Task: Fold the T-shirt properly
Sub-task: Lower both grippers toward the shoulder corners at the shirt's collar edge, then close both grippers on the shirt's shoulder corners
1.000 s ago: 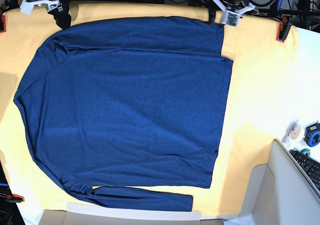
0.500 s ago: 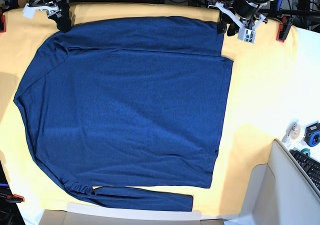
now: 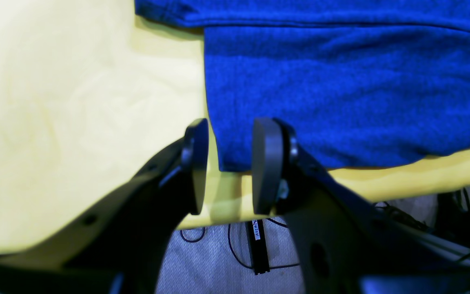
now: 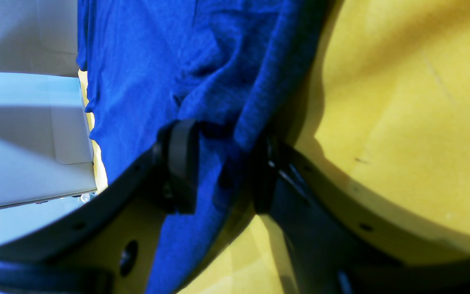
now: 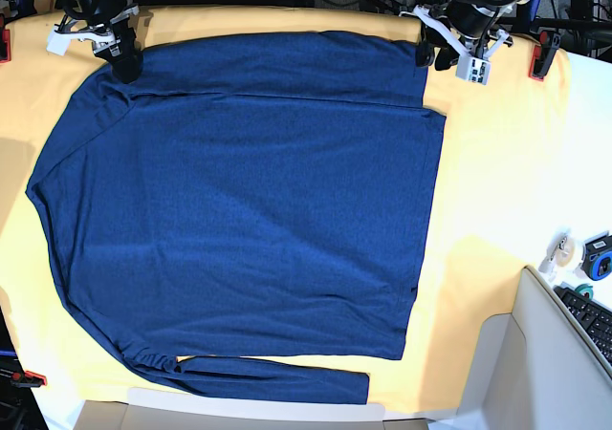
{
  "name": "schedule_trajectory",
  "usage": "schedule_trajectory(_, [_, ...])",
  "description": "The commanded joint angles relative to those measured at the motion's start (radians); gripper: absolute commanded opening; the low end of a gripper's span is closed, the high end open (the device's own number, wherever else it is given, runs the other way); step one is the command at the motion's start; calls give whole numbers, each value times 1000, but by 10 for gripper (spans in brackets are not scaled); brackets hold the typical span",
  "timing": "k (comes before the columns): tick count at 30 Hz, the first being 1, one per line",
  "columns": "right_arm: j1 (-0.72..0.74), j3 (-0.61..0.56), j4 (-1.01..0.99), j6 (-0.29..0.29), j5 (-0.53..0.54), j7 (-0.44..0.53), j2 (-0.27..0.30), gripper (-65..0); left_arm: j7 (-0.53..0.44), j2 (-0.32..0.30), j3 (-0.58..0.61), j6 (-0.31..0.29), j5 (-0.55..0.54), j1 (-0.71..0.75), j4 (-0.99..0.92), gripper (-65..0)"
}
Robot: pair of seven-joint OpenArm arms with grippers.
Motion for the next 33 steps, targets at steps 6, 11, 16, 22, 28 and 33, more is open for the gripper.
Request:
schedule_trajectory(6, [-3,1,9,-7,-65,-9,8,-563,45,-5,-5,-7,-4,4,17,-429])
schedule_trajectory(11, [-5,-20,9,-7,-74,-24,9,-650,87,-2,-73,-136,-165,-21,11,-414])
schedule_trajectory(16, [8,-26,9,-7,-81,-61,9,-650,183,0,-213,-153,-380,-62,-9,-414])
schedule_trajectory(22, [11,-26,9,-7,-83,-64,8,-650,325,0,-306,-153,-488,-119,-27,-414])
schedule_trajectory(28, [9,-26,9,-7,-83,-64,9,-650,403,1,-300,-153,-557,-168,-153,-414])
schedule_trajectory(33, [9,-26,9,-7,-83,-64,8,-650,420,1,-298,-198,-589,-173,-250,-414])
